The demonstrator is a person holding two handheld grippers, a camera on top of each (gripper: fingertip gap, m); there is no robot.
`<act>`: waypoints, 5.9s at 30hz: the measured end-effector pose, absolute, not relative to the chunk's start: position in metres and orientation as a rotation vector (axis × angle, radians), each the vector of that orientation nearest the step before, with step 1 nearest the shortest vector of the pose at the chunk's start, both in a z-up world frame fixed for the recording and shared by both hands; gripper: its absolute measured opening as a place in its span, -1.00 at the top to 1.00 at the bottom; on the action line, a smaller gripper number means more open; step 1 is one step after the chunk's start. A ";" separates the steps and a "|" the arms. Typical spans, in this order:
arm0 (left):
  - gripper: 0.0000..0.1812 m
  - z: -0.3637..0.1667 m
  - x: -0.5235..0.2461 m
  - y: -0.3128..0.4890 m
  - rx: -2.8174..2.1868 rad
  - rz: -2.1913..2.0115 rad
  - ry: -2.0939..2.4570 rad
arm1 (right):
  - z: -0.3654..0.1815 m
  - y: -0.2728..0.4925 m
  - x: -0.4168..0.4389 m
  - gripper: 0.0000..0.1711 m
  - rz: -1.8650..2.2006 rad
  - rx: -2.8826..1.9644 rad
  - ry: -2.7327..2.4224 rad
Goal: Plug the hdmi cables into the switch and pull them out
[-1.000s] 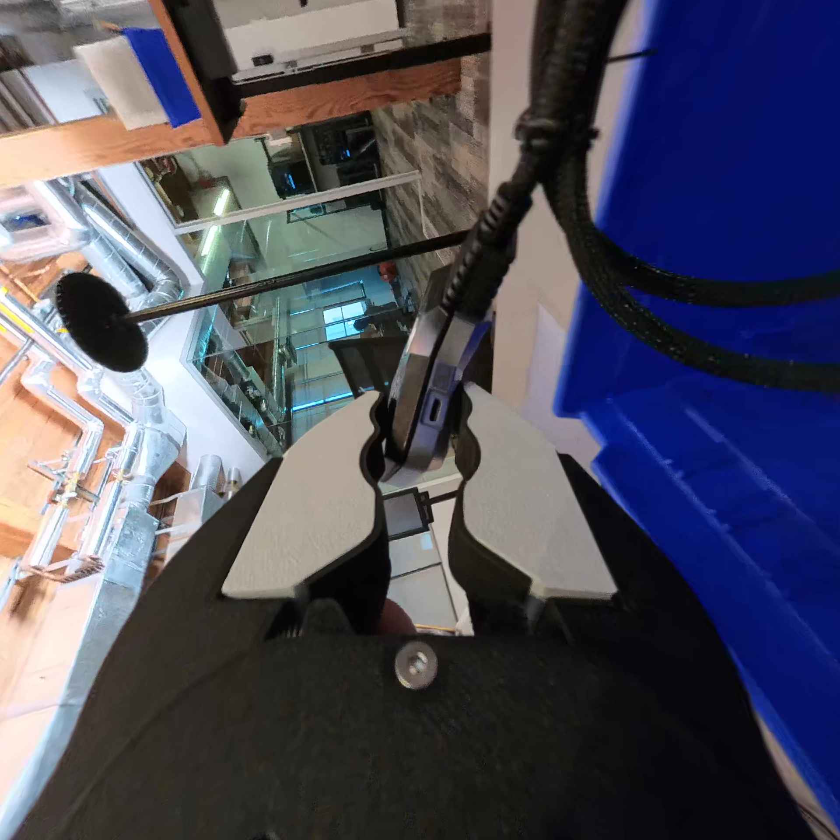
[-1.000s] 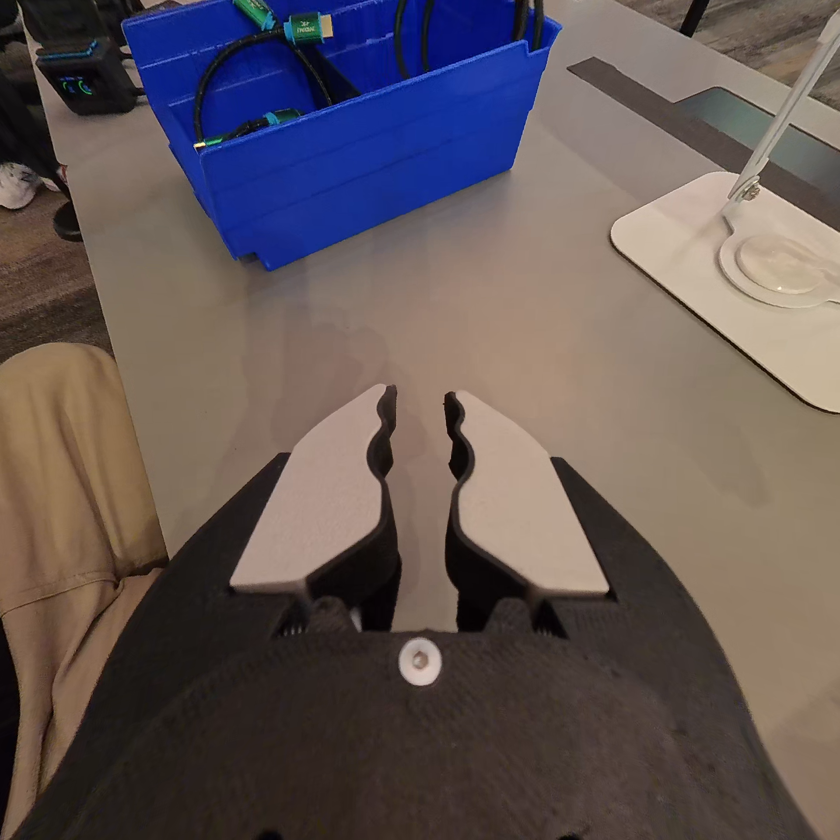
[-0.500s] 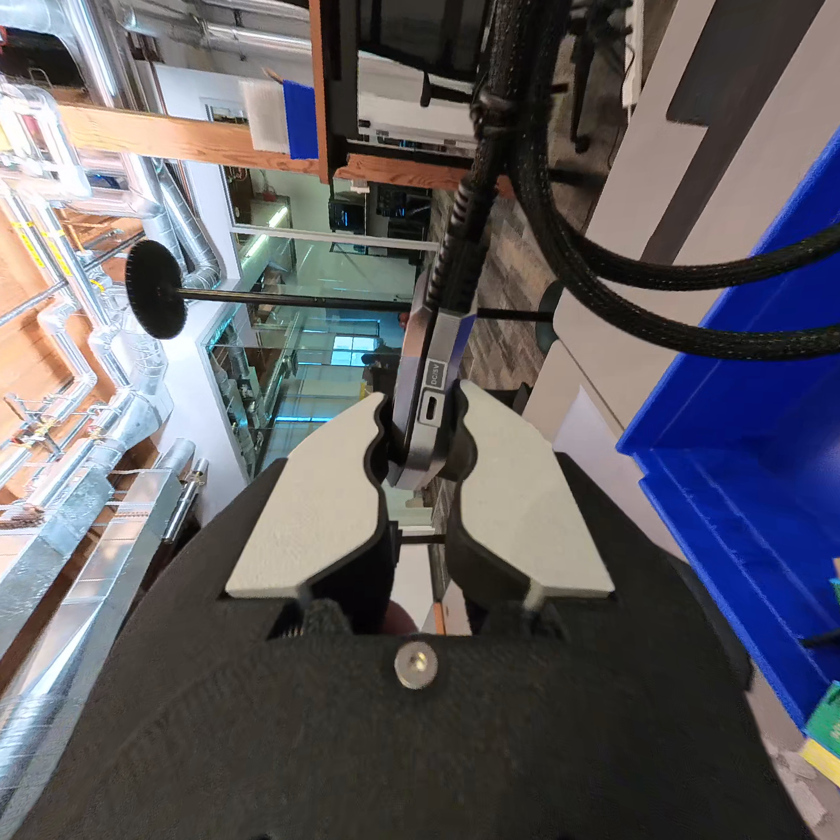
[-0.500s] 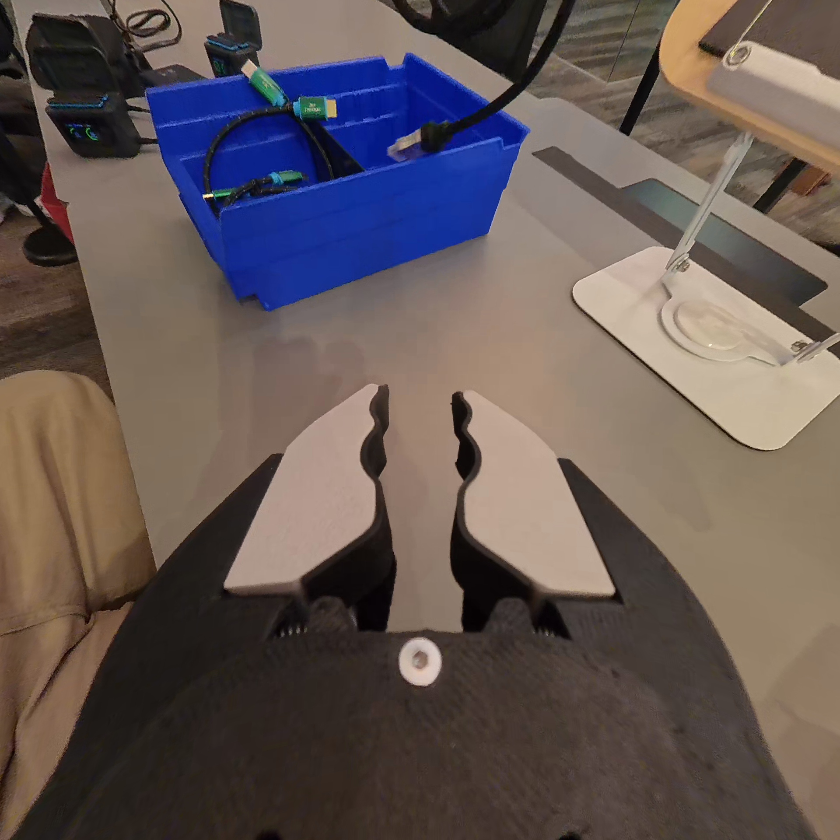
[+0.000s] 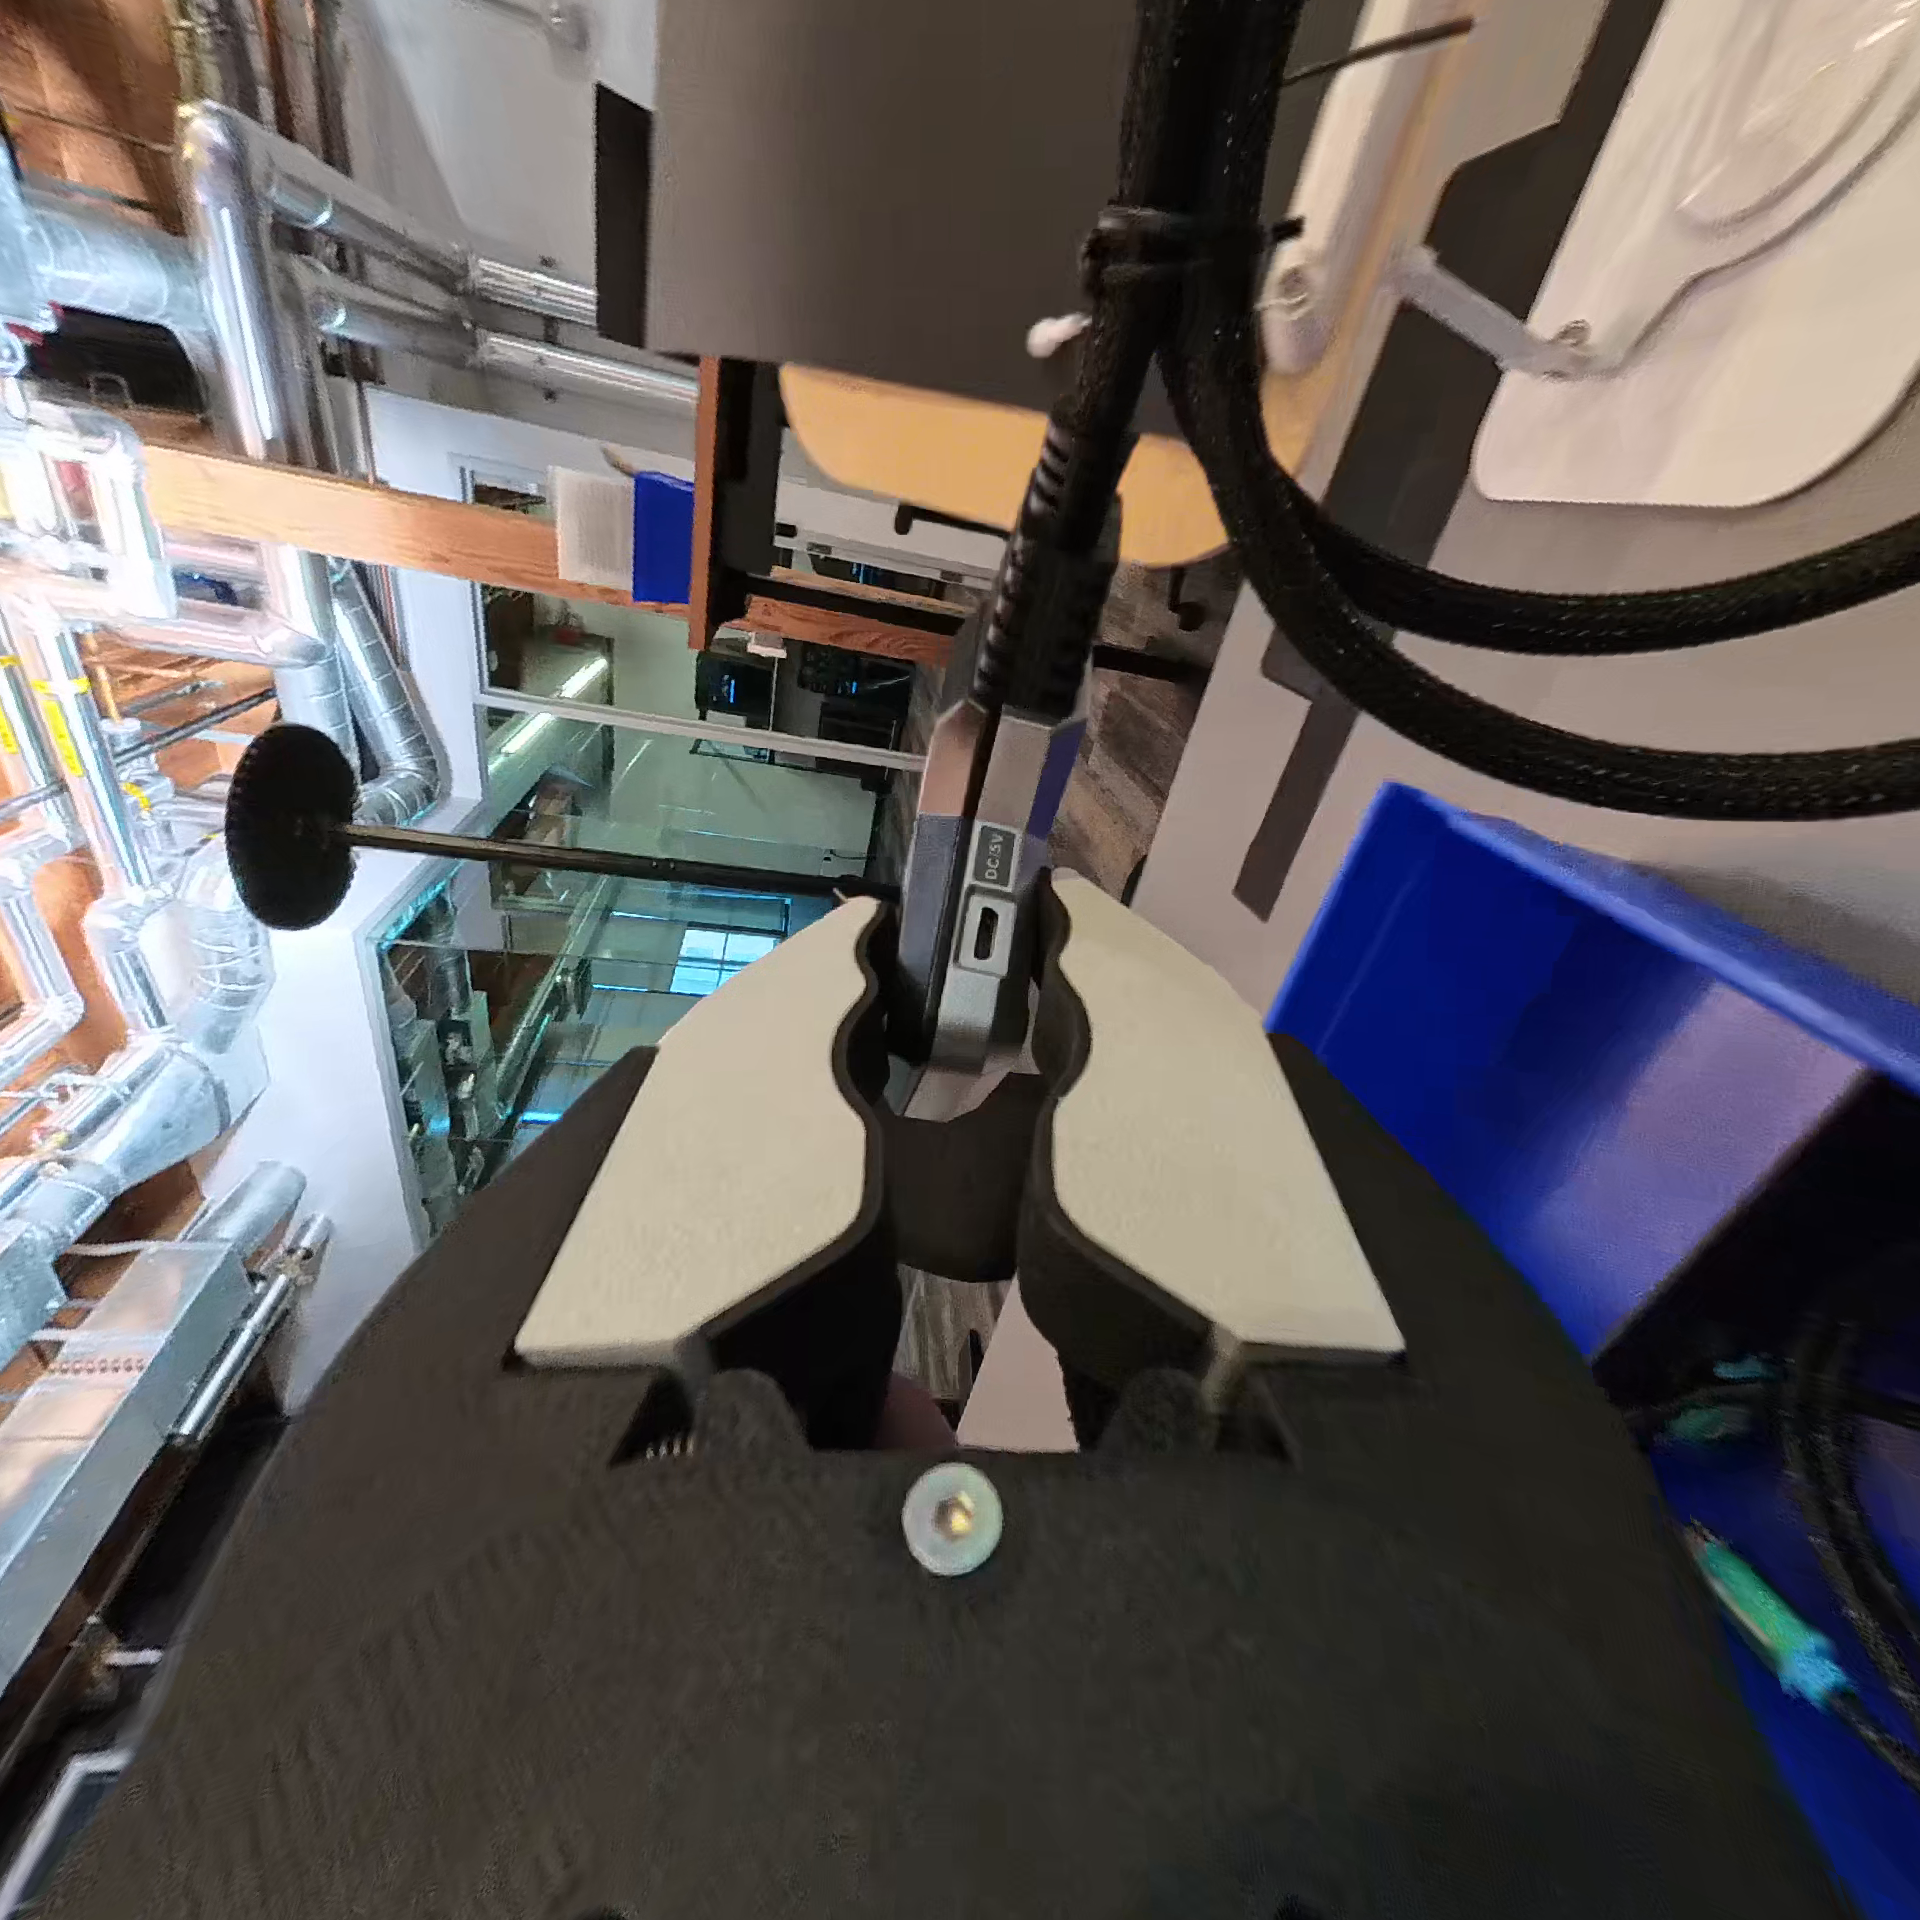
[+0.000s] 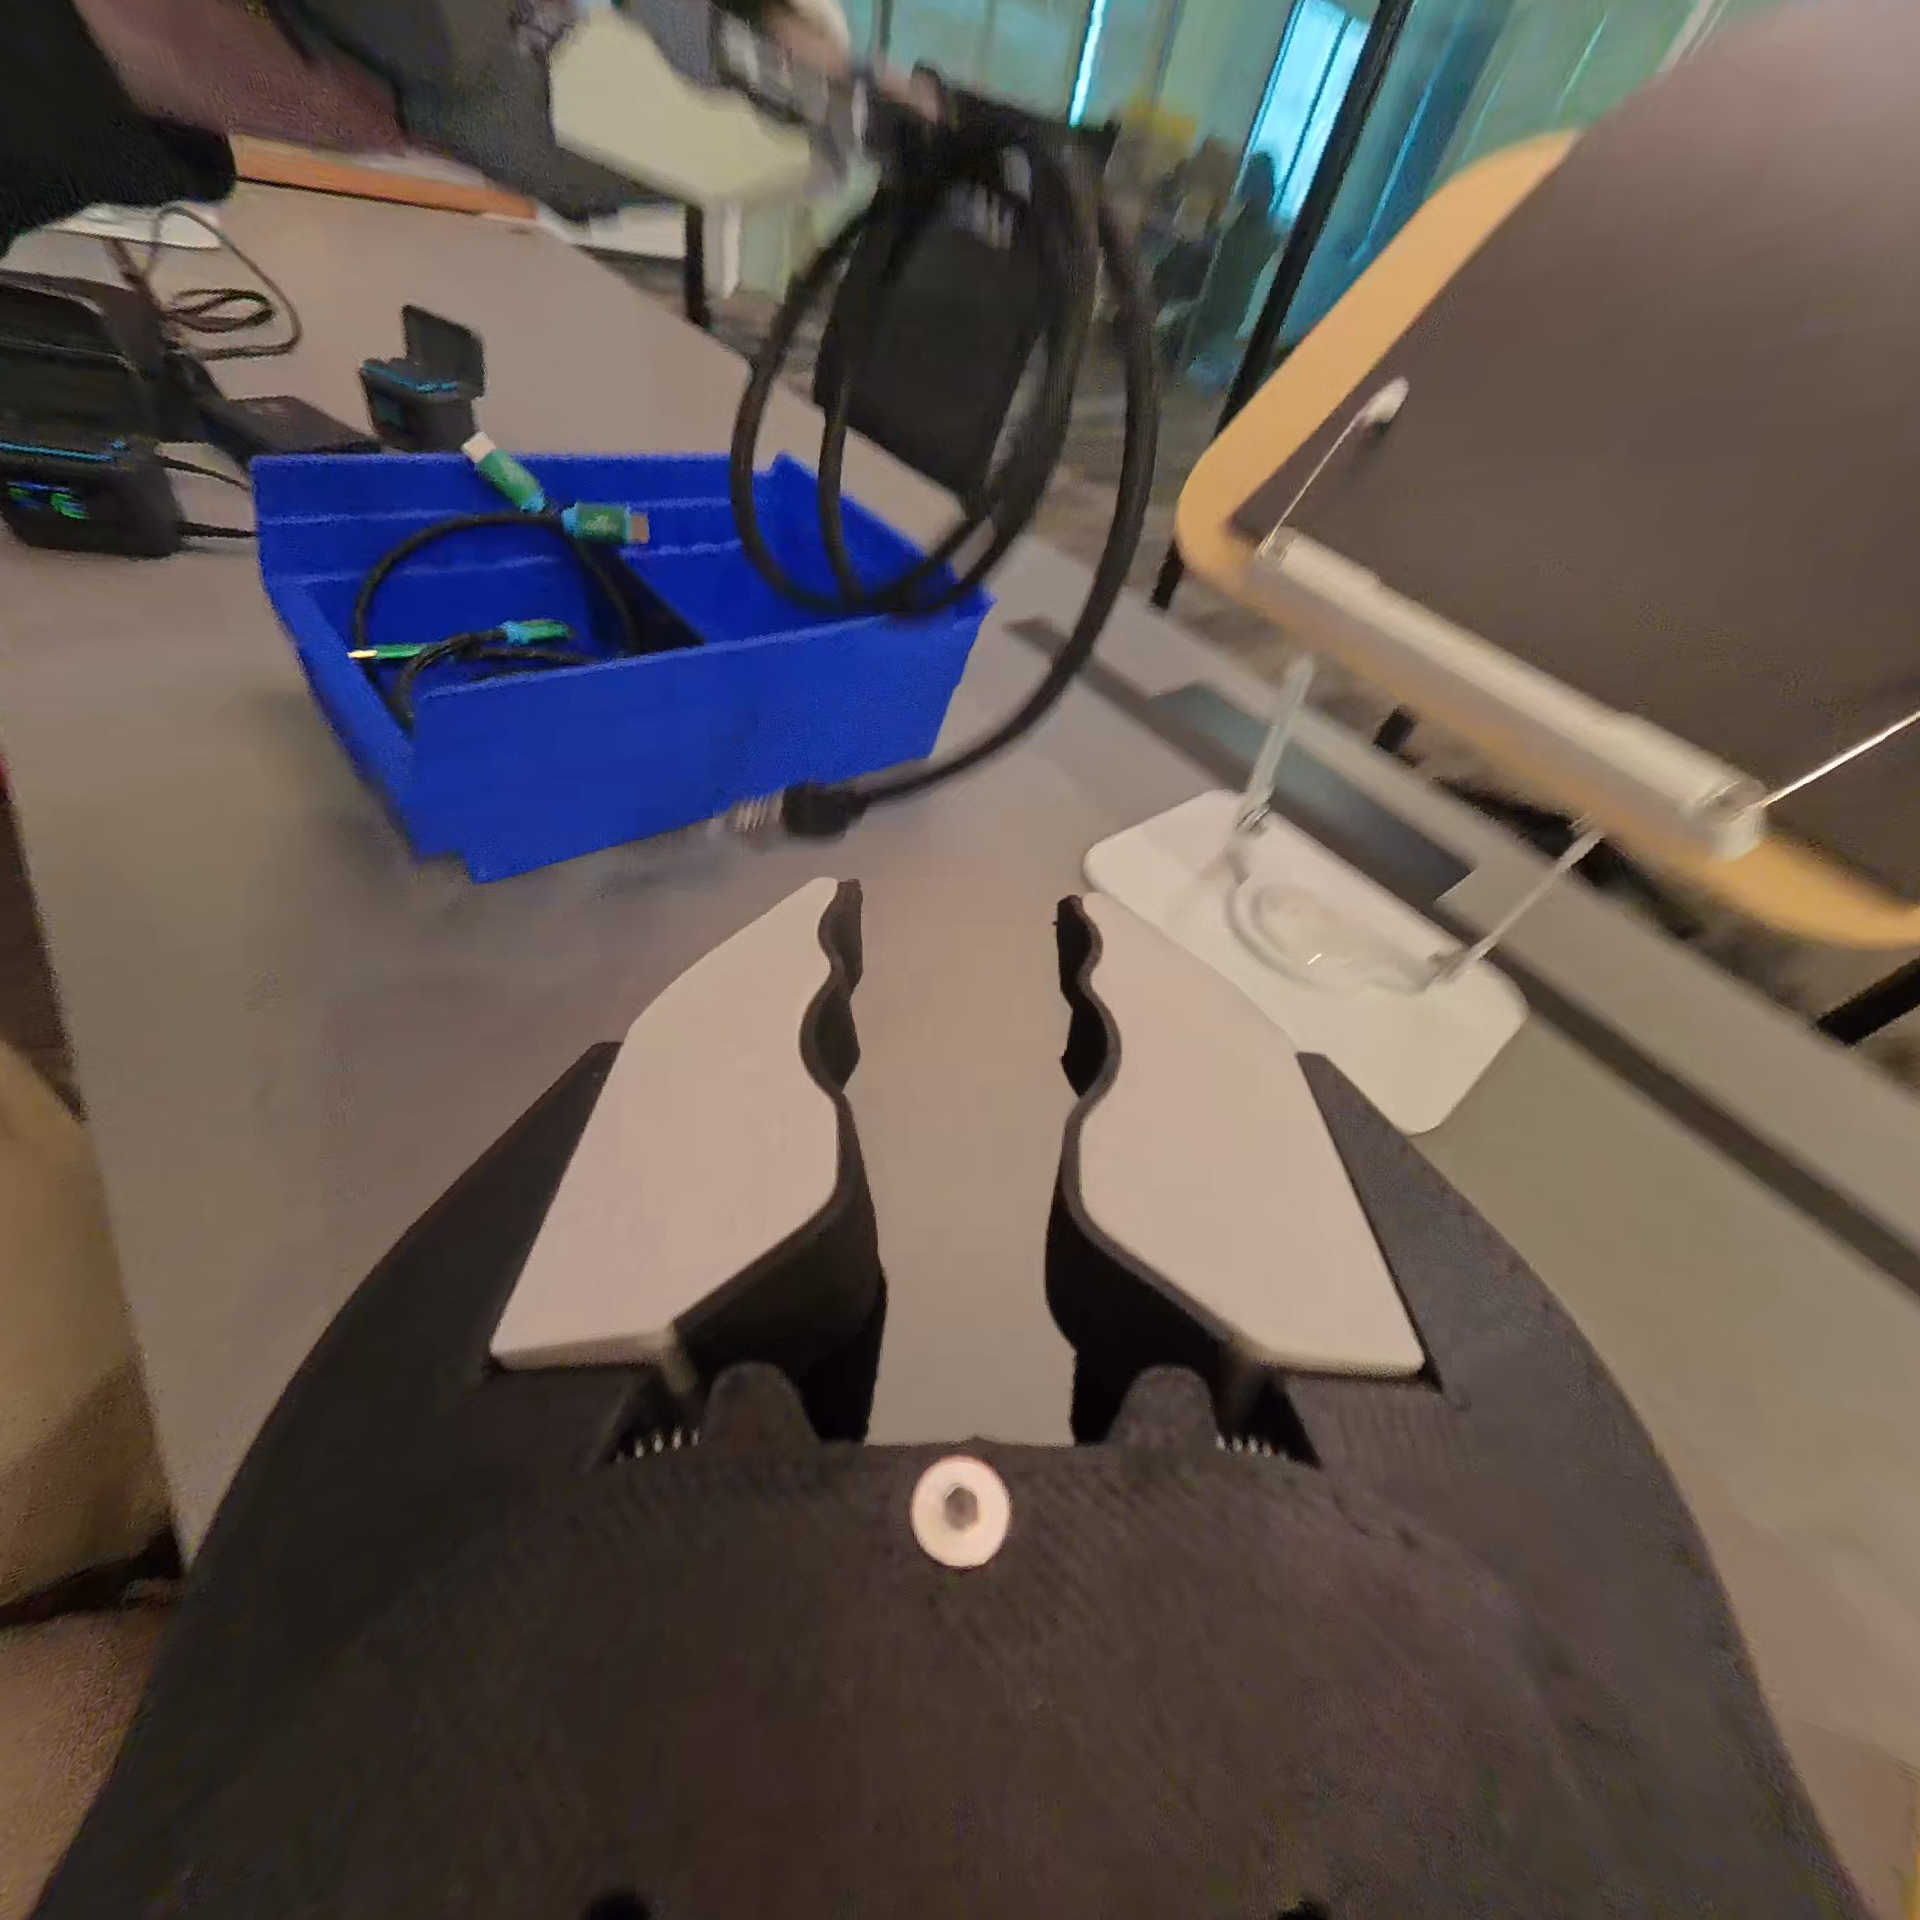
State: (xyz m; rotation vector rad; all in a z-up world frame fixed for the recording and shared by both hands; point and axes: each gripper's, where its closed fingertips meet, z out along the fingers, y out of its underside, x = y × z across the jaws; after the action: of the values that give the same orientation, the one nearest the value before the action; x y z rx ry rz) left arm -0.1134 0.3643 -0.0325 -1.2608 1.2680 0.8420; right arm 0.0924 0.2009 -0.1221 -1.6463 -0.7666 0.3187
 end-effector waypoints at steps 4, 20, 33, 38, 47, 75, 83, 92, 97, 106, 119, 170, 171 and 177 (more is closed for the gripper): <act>0.73 -0.062 -0.069 0.339 -1.230 0.836 1.380 | -0.099 0.192 0.081 0.49 0.173 -1.532 -0.830; 0.77 -0.113 0.042 0.263 -1.177 0.712 1.588 | -0.125 0.213 0.092 0.54 -0.288 -1.502 -1.008; 0.77 -0.129 0.064 0.232 -1.127 0.656 1.703 | -0.128 0.214 0.104 0.61 -0.217 -1.524 -1.069; 0.77 -0.134 0.072 0.220 -1.068 0.611 1.761 | -0.151 0.209 0.103 0.69 -0.161 -1.568 -1.223; 0.71 -0.120 0.077 0.204 -1.005 0.416 1.773 | -0.143 0.200 0.106 0.82 -0.042 -1.524 -1.239; 0.77 -0.131 0.079 0.176 -1.094 0.156 1.858 | -0.152 0.191 0.100 0.75 -0.178 -1.430 -1.400; 0.70 -0.103 0.071 0.177 -1.128 0.040 1.715 | -0.142 0.188 0.106 0.75 0.063 -1.429 -1.273; 0.72 -0.073 -0.026 0.227 -1.264 0.278 1.561 | -0.144 0.189 0.109 0.75 0.036 -1.447 -1.267; 0.69 -0.059 -0.126 0.273 -1.452 0.441 1.436 | -0.149 0.189 0.105 0.75 0.008 -1.456 -1.288; 0.66 -0.144 -0.259 0.322 -1.901 0.638 1.418 | -0.154 0.190 0.100 0.75 -0.002 -1.467 -1.301; 0.67 -0.227 -0.288 0.354 -1.948 0.860 1.475 | -0.156 0.192 0.103 0.76 -0.007 -1.469 -1.288; 0.84 -0.139 -0.283 0.349 -1.799 0.571 1.223 | -0.158 0.193 0.102 0.75 -0.013 -1.473 -1.292; 0.84 -0.136 -0.281 0.349 -1.786 0.569 1.214 | -0.158 0.193 0.102 0.75 -0.012 -1.473 -1.291; 0.85 -0.119 -0.277 0.350 -1.713 0.556 1.173 | -0.158 0.193 0.102 0.75 -0.011 -1.472 -1.293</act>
State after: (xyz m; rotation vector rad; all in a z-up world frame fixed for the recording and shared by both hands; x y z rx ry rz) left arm -0.2769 0.3497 -0.1189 -1.7134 1.1732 0.5562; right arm 0.1018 0.1927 -0.1584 -1.4724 -1.2927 -0.0108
